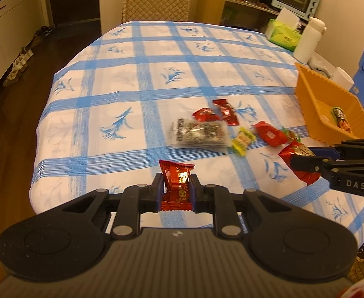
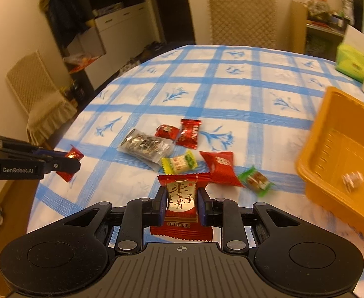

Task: Organize snacks
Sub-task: 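Carry both red candies over the orange tray with both grippers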

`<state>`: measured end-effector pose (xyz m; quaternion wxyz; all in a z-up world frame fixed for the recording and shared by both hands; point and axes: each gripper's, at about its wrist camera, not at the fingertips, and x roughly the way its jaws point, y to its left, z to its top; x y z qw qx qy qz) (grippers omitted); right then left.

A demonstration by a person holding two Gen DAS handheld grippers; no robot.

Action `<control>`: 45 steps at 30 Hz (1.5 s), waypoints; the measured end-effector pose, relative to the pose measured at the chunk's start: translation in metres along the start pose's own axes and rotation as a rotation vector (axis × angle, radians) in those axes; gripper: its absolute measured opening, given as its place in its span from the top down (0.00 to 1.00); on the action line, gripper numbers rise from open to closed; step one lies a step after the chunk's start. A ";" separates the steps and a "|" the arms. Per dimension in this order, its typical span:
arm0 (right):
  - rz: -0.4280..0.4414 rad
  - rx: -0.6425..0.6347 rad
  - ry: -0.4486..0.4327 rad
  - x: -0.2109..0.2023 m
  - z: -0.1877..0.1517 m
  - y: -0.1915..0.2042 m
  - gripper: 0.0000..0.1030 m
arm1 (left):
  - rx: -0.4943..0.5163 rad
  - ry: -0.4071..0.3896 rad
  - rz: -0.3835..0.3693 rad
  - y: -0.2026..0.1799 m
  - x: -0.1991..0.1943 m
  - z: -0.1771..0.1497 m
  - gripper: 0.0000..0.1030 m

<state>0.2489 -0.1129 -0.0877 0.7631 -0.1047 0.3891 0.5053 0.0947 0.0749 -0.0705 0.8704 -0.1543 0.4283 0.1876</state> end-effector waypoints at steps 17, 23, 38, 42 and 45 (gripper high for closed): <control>-0.136 0.191 -0.093 -0.091 -0.029 -0.055 0.75 | 0.171 -0.014 -0.143 -0.086 0.005 0.022 0.82; -0.197 0.251 -0.137 -0.119 -0.036 -0.081 0.75 | 0.254 -0.023 -0.206 -0.131 0.013 0.034 0.82; -0.284 0.351 -0.222 -0.158 -0.032 -0.140 0.75 | 0.393 -0.066 -0.295 -0.222 0.037 0.071 0.82; -0.289 0.369 -0.240 -0.155 -0.024 -0.153 0.75 | 0.411 -0.077 -0.297 -0.238 0.047 0.084 0.82; -0.293 0.378 -0.249 -0.150 -0.017 -0.162 0.75 | 0.424 -0.082 -0.296 -0.249 0.057 0.094 0.82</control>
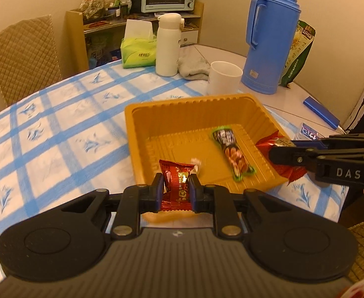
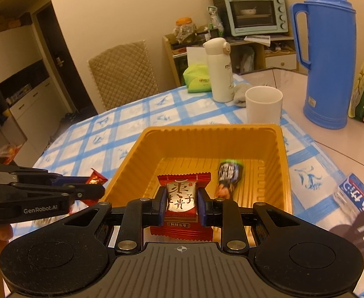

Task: Organize snacks
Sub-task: 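Carry both red candies over the orange tray with both grippers, then open both grippers to release the red candies into the tray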

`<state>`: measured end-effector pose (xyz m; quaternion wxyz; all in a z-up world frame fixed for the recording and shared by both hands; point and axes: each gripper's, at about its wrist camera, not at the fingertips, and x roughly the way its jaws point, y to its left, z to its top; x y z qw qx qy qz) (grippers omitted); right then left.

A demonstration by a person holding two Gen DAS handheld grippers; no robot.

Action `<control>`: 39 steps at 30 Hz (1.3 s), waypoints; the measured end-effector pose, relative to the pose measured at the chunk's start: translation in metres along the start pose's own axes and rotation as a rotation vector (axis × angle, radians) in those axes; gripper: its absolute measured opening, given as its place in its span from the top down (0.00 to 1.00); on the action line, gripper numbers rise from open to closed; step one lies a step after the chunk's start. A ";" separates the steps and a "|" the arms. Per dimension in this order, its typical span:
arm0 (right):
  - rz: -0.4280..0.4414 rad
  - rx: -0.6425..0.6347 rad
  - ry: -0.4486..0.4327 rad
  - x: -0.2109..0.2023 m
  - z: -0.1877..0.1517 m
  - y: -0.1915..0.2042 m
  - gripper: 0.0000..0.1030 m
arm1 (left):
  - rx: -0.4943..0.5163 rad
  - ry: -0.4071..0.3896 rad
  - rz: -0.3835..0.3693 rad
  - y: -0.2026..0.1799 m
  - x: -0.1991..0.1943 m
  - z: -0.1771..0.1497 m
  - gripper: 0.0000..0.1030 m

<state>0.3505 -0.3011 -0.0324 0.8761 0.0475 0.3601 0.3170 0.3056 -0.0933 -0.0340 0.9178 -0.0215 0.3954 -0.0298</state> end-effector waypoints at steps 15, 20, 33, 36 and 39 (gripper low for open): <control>-0.021 0.075 0.025 0.061 0.025 -0.026 0.75 | 0.045 0.039 -0.001 -0.003 0.069 0.043 0.82; -0.033 0.096 0.036 0.079 0.031 -0.033 0.75 | 0.053 0.056 0.003 0.000 0.090 0.055 0.82; -0.059 0.127 0.056 0.105 0.038 -0.041 0.75 | 0.068 0.107 0.014 0.008 0.126 0.065 0.82; -0.063 0.133 0.060 0.108 0.039 -0.042 0.75 | 0.077 0.115 0.019 0.008 0.132 0.065 0.82; -0.067 0.137 0.064 0.110 0.040 -0.043 0.75 | 0.078 0.124 0.020 0.008 0.136 0.065 0.81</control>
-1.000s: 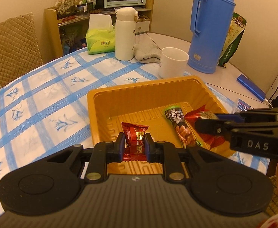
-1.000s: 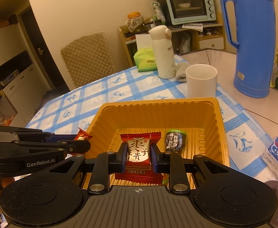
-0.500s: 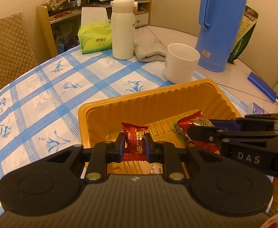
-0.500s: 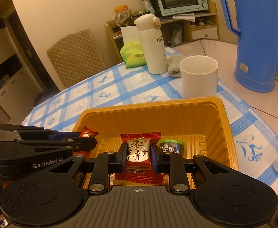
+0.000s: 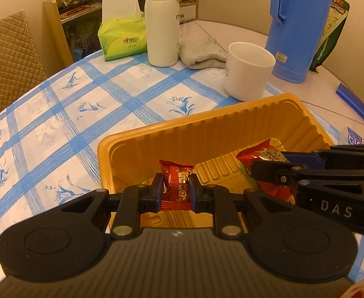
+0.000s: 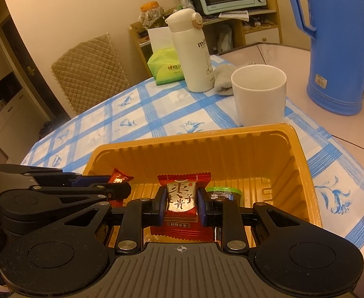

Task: Organize snacks
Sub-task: 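Open both grippers to release the red candies into the tray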

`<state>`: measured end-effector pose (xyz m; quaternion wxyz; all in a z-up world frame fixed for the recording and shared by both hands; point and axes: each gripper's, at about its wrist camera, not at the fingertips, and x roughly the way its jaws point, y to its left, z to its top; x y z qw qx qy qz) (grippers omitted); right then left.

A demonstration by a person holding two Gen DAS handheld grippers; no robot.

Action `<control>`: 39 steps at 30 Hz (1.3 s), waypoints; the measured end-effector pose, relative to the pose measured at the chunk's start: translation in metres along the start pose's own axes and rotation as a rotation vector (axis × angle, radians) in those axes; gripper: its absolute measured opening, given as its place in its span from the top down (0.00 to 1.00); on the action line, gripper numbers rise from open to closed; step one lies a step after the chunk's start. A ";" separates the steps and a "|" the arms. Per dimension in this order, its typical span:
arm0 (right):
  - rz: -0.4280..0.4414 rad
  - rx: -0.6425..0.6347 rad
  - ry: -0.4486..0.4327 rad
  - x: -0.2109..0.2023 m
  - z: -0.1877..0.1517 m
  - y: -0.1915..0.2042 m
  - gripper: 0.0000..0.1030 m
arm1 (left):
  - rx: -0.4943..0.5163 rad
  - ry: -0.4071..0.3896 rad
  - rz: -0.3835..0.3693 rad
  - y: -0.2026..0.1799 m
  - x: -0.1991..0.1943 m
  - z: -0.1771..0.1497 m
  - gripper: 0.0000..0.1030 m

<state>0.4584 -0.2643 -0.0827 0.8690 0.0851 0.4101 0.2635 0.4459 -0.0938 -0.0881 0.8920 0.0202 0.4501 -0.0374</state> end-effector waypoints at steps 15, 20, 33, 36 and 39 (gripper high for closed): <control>-0.008 0.012 -0.002 0.003 0.002 0.000 0.75 | -0.005 -0.015 0.002 0.003 -0.007 0.000 0.67; -0.005 0.015 0.002 0.005 0.002 0.001 0.75 | -0.010 -0.015 0.007 0.004 -0.010 -0.001 0.66; -0.020 0.063 -0.010 0.001 0.004 0.000 0.46 | -0.040 -0.023 0.026 0.008 -0.024 -0.007 0.49; -0.032 0.070 -0.022 -0.006 0.004 -0.003 0.36 | -0.050 -0.028 0.029 0.009 -0.029 -0.009 0.40; -0.033 0.084 -0.038 -0.015 0.005 -0.007 0.30 | -0.050 -0.040 0.030 0.007 -0.036 -0.011 0.34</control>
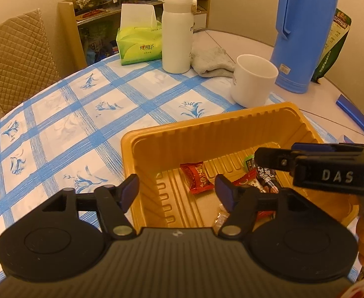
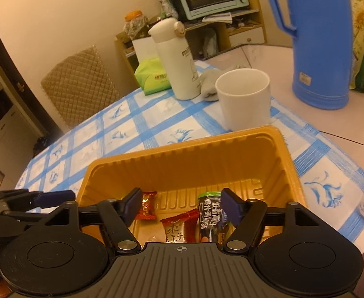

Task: Organize snacks
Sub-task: 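Open both grippers to release the red candies into the tray, then move both grippers back from the tray toward the remaining snacks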

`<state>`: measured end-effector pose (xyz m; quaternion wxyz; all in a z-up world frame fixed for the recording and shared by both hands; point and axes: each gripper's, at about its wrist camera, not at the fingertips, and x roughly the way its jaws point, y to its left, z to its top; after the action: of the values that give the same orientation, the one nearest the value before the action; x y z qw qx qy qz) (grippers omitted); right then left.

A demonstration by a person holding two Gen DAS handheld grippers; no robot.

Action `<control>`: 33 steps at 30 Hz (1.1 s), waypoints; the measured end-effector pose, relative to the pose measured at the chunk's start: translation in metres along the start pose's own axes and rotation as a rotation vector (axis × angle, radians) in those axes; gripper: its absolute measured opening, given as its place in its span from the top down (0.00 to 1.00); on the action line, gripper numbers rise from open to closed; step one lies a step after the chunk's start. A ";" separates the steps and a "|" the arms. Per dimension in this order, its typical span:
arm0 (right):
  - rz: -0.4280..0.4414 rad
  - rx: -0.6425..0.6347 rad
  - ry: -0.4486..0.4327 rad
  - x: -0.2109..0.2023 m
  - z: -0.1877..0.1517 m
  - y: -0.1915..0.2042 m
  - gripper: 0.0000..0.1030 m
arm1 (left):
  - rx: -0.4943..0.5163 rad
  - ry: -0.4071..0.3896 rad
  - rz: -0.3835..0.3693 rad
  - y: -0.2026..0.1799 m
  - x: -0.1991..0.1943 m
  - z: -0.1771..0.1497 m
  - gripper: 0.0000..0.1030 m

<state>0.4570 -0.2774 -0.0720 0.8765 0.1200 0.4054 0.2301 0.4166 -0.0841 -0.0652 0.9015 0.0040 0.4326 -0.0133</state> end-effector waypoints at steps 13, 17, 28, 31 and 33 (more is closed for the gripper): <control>-0.007 -0.006 -0.031 -0.043 -0.008 -0.003 0.20 | -0.057 -0.044 0.013 -0.004 -0.046 -0.014 0.20; 0.013 -0.008 -0.032 -0.059 -0.013 -0.001 0.20 | -0.089 -0.061 0.007 -0.002 -0.068 -0.023 0.20; 0.084 -0.073 -0.027 -0.096 -0.037 0.024 0.20 | -0.174 -0.107 0.007 0.009 -0.130 -0.064 0.20; 0.106 -0.101 -0.015 -0.102 -0.046 0.035 0.20 | -0.199 -0.117 0.009 0.015 -0.144 -0.076 0.20; 0.131 -0.117 -0.002 -0.105 -0.053 0.043 0.20 | -0.215 -0.123 0.017 0.020 -0.155 -0.084 0.20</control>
<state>0.3440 -0.2921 -0.0198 0.8655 0.0951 0.3818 0.3101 0.2548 -0.0593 0.0026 0.9217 -0.0897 0.3751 0.0404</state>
